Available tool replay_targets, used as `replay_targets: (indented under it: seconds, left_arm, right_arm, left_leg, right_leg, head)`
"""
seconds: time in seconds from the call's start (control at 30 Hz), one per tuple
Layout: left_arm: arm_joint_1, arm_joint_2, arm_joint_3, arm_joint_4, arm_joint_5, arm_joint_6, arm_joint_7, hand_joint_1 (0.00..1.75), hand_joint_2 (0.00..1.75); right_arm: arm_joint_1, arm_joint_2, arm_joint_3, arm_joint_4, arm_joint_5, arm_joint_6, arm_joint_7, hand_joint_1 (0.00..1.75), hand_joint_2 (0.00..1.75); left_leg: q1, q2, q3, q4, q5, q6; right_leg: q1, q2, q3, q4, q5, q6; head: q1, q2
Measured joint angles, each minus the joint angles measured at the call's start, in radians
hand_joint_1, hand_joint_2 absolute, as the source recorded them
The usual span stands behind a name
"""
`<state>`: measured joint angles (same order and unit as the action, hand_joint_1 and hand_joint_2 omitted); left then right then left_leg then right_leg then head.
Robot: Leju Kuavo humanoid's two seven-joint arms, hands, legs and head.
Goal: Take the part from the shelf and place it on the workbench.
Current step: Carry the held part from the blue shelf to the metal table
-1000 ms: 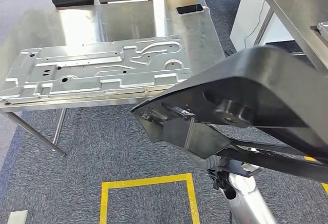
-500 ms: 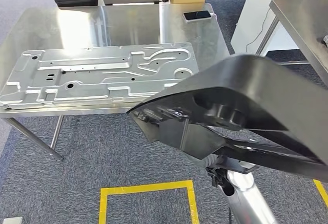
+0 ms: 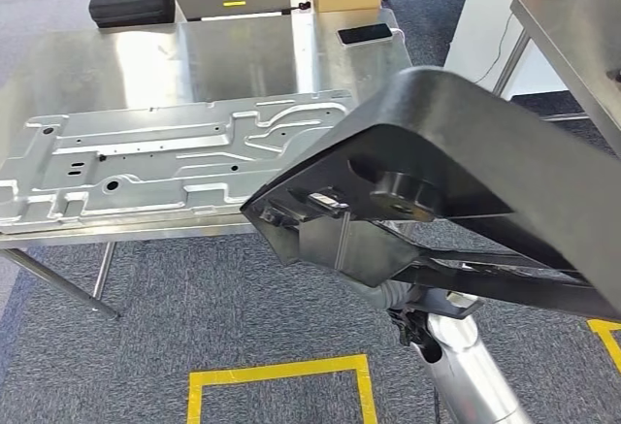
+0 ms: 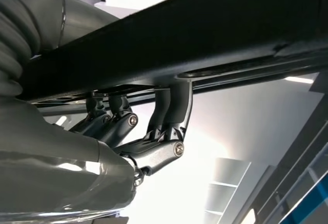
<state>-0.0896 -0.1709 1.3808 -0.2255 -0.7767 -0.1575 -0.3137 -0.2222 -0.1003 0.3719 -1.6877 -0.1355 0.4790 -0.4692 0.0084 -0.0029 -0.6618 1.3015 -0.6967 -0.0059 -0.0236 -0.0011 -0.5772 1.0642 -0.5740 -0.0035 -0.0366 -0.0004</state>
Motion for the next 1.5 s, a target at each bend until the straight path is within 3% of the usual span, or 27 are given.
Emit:
replay_targets:
  seconds: [0.03, 0.07, 0.13, 0.2, 0.27, 0.33, 0.4, 0.47, 0.53, 0.57, 0.6, 0.67, 0.7, 0.83, 0.9, 1.0, 1.03, 1.07, 1.1, 1.17, 1.2, 1.23, 1.37, 1.43, 1.5]
  left_arm:
    - [0.001, 0.000, 0.000, 0.000, 0.002, -0.001, -0.001, 0.00, 1.75]
    - [0.002, 0.000, 0.001, 0.000, 0.004, -0.002, -0.001, 0.00, 1.75]
    - [0.003, 0.000, 0.001, 0.000, 0.005, -0.003, -0.002, 0.00, 1.75]
    - [0.004, 0.001, 0.001, 0.000, 0.004, -0.004, -0.003, 0.00, 1.75]
    - [0.004, 0.002, 0.001, 0.000, 0.004, -0.004, -0.004, 0.00, 1.75]
    - [0.002, 0.002, 0.001, 0.000, 0.004, -0.003, -0.004, 0.00, 1.75]
    - [0.000, 0.002, 0.001, 0.000, 0.004, -0.002, -0.004, 0.00, 1.75]
    - [0.001, 0.002, 0.001, 0.000, 0.004, -0.001, -0.004, 0.00, 1.75]
    - [0.002, 0.002, 0.001, 0.000, 0.004, 0.000, -0.004, 0.00, 1.75]
    - [0.003, 0.002, 0.001, 0.000, 0.003, 0.000, -0.004, 0.00, 1.75]
    - [0.003, 0.002, 0.001, 0.000, 0.003, 0.001, -0.003, 0.00, 1.75]
    - [0.003, 0.002, 0.002, 0.000, 0.002, 0.002, -0.003, 0.00, 1.75]
    - [0.002, 0.002, 0.002, 0.000, 0.002, 0.002, -0.004, 0.00, 1.75]
    - [-0.001, 0.003, 0.002, 0.000, 0.001, 0.001, -0.009, 0.00, 1.75]
    - [-0.003, 0.004, 0.002, 0.000, 0.001, -0.001, -0.015, 0.00, 1.75]
    - [-0.002, 0.005, 0.001, 0.000, 0.000, -0.004, -0.018, 0.00, 1.75]
    - [0.000, 0.005, 0.001, 0.000, 0.000, -0.004, -0.019, 0.00, 1.75]
    - [0.002, 0.005, 0.002, 0.000, 0.000, -0.004, -0.019, 0.00, 1.75]
    - [0.003, 0.006, 0.002, 0.000, 0.000, -0.004, -0.019, 0.00, 1.75]
    - [0.004, 0.006, 0.002, 0.000, 0.000, -0.005, -0.020, 0.00, 1.75]
    - [0.004, 0.007, 0.002, 0.000, 0.000, -0.005, -0.020, 0.00, 1.75]
    - [0.004, 0.007, 0.001, 0.000, 0.000, -0.006, -0.020, 0.00, 1.75]
    - [0.004, 0.007, 0.001, 0.000, 0.000, -0.006, -0.021, 0.00, 1.75]
    - [0.003, 0.008, 0.001, 0.000, 0.000, -0.005, -0.021, 0.00, 1.75]
    - [0.001, 0.008, 0.001, 0.000, 0.000, -0.006, -0.021, 0.00, 1.75]
  right_arm:
    - [-0.001, 0.000, 0.002, 0.002, -0.001, 0.000, 0.001, 1.75, 1.75]
    - [-0.002, 0.000, 0.004, 0.004, -0.002, 0.000, 0.002, 1.75, 1.75]
    - [-0.006, 0.001, 0.006, 0.005, -0.003, 0.000, 0.003, 1.75, 1.75]
    - [-0.011, 0.001, 0.007, 0.008, -0.004, 0.000, 0.003, 1.75, 1.75]
    - [-0.012, 0.002, 0.008, 0.012, -0.004, -0.002, 0.005, 1.75, 1.75]
    - [-0.013, 0.001, 0.008, 0.011, -0.005, -0.004, 0.007, 1.75, 1.75]
    - [-0.017, 0.001, 0.009, 0.011, -0.005, -0.005, 0.007, 1.75, 1.75]
    - [-0.018, 0.001, 0.010, 0.014, -0.006, -0.005, 0.007, 1.75, 1.75]
    - [-0.014, 0.001, 0.012, 0.019, -0.006, -0.005, 0.007, 1.75, 1.75]
    - [-0.012, 0.000, 0.012, 0.021, -0.007, -0.005, 0.007, 1.75, 1.75]
    - [-0.010, 0.000, 0.012, 0.022, -0.007, -0.005, 0.007, 1.75, 1.75]
    - [-0.008, 0.000, 0.012, 0.023, -0.008, -0.005, 0.005, 1.75, 1.75]
    - [-0.008, 0.000, 0.013, 0.024, -0.008, -0.005, 0.004, 1.75, 1.75]
    - [-0.005, 0.001, 0.012, 0.026, -0.010, -0.006, -0.003, 1.75, 1.75]
    - [-0.006, 0.002, 0.012, 0.025, -0.011, -0.006, -0.005, 1.75, 1.75]
    - [-0.005, 0.004, 0.012, 0.025, -0.012, -0.006, -0.007, 1.75, 1.75]
    - [-0.004, 0.004, 0.012, 0.025, -0.012, -0.006, -0.007, 1.75, 1.75]
    - [-0.003, 0.004, 0.012, 0.025, -0.012, -0.006, -0.007, 1.75, 1.75]
    - [-0.002, 0.004, 0.012, 0.025, -0.012, -0.006, -0.007, 1.75, 1.75]
    - [-0.003, 0.005, 0.012, 0.025, -0.012, -0.006, -0.007, 1.75, 1.75]
    - [-0.004, 0.005, 0.012, 0.025, -0.011, -0.006, -0.007, 1.75, 1.75]
    - [-0.004, 0.005, 0.012, 0.025, -0.011, -0.006, -0.008, 1.75, 1.75]
    - [-0.004, 0.006, 0.012, 0.022, -0.011, -0.006, -0.009, 1.75, 1.75]
    - [-0.006, 0.006, 0.011, 0.019, -0.011, -0.005, -0.011, 1.75, 1.75]
    - [-0.002, 0.006, 0.011, 0.018, -0.009, -0.005, -0.013, 1.75, 1.75]
  left_leg:
    - [0.000, 0.000, -0.030, 0.028, 0.012, 0.000]
    - [0.000, 0.000, -0.041, 0.016, 0.047, 0.002]
    - [-0.003, -0.001, -0.023, -0.086, 0.146, 0.014]
    - [-0.013, -0.002, -0.002, -0.164, 0.203, 0.028]
    - [-0.022, -0.001, 0.003, -0.180, 0.203, 0.041]
    - [-0.018, 0.000, 0.024, -0.214, 0.190, 0.050]
    - [-0.010, 0.000, 0.057, -0.257, 0.179, 0.056]
    - [-0.007, 0.000, 0.079, -0.272, 0.171, 0.059]
    - [-0.007, -0.001, 0.096, -0.273, 0.157, 0.059]
    - [-0.007, -0.001, 0.107, -0.273, 0.149, 0.057]
    - [-0.007, -0.001, 0.121, -0.273, 0.139, 0.053]
    - [-0.009, -0.001, 0.144, -0.272, 0.120, 0.045]
    - [-0.009, -0.001, 0.150, -0.271, 0.113, 0.040]
    - [-0.010, 0.001, 0.151, -0.274, 0.101, 0.024]
    - [-0.009, 0.001, 0.135, -0.231, 0.076, 0.013]
    - [0.000, 0.001, 0.024, -0.044, 0.017, -0.001]
    - [0.003, 0.001, -0.012, 0.000, 0.016, -0.005]
    - [0.004, 0.001, -0.031, 0.009, 0.036, -0.007]
    - [0.005, 0.001, -0.032, -0.019, 0.076, -0.007]
    - [0.005, 0.001, -0.002, -0.132, 0.169, -0.004]
    - [0.003, 0.001, 0.012, -0.176, 0.195, 0.000]
    - [0.000, 0.000, 0.022, -0.204, 0.200, 0.006]
    - [-0.001, 0.000, 0.040, -0.235, 0.172, 0.029]
    - [0.002, 0.001, 0.058, -0.246, 0.166, 0.040]
    - [0.000, 0.001, 0.072, -0.247, 0.156, 0.048]
  right_leg:
    - [0.000, 0.001, 0.009, 0.000, -0.007, 0.000]
    - [0.001, 0.003, 0.021, 0.000, -0.015, 0.000]
    - [0.001, 0.005, 0.048, -0.001, -0.033, 0.003]
    - [0.000, 0.007, 0.063, -0.005, -0.047, 0.011]
    - [-0.002, 0.007, 0.067, -0.014, -0.050, 0.022]
    - [-0.001, 0.005, 0.074, -0.025, -0.054, 0.034]
    - [0.003, 0.004, 0.058, 0.017, -0.077, 0.040]
    - [0.002, 0.004, -0.010, 0.135, -0.113, 0.043]
    - [0.002, 0.003, -0.081, 0.223, -0.114, 0.048]
    - [0.002, 0.003, -0.094, 0.218, -0.085, 0.049]
    - [0.002, 0.003, -0.090, 0.176, -0.040, 0.050]
    - [0.004, 0.002, -0.059, 0.067, 0.043, 0.045]
    - [0.006, 0.001, -0.044, 0.027, 0.059, 0.040]
    - [0.009, 0.004, -0.029, -0.010, 0.041, 0.019]
    - [0.002, 0.001, -0.016, -0.018, 0.035, 0.008]
    - [-0.002, -0.002, 0.002, -0.021, 0.021, 0.000]
    - [-0.002, -0.001, 0.008, -0.021, 0.014, 0.001]
    - [-0.003, 0.000, 0.017, -0.021, 0.007, 0.002]
    - [-0.003, 0.001, 0.029, -0.021, 0.000, 0.004]
    - [-0.004, 0.003, 0.052, -0.022, -0.017, 0.010]
    - [-0.003, 0.004, 0.058, -0.022, -0.024, 0.015]
    - [-0.002, 0.004, 0.060, -0.023, -0.028, 0.021]
    - [-0.004, 0.002, 0.061, -0.023, -0.041, 0.045]
    - [-0.003, 0.001, 0.031, 0.047, -0.075, 0.049]
    - [-0.001, 0.002, -0.049, 0.180, -0.119, 0.050]
  head:
    - [0.000, 0.000]
    - [0.000, 0.000]
    - [0.000, 0.000]
    - [0.000, 0.000]
    - [-0.001, 0.000]
    - [-0.001, 0.000]
    - [0.000, 0.000]
    - [0.000, 0.000]
    - [0.000, 0.000]
    - [0.000, 0.000]
    - [0.000, 0.000]
    - [0.000, 0.000]
    - [0.000, 0.000]
    - [0.000, 0.000]
    - [-0.001, 0.000]
    - [-0.002, 0.000]
    - [-0.002, 0.000]
    - [-0.002, 0.000]
    - [-0.002, 0.000]
    - [-0.002, 0.000]
    - [-0.002, 0.000]
    - [-0.002, 0.000]
    - [-0.002, 0.000]
    - [-0.002, 0.000]
    - [-0.001, 0.000]
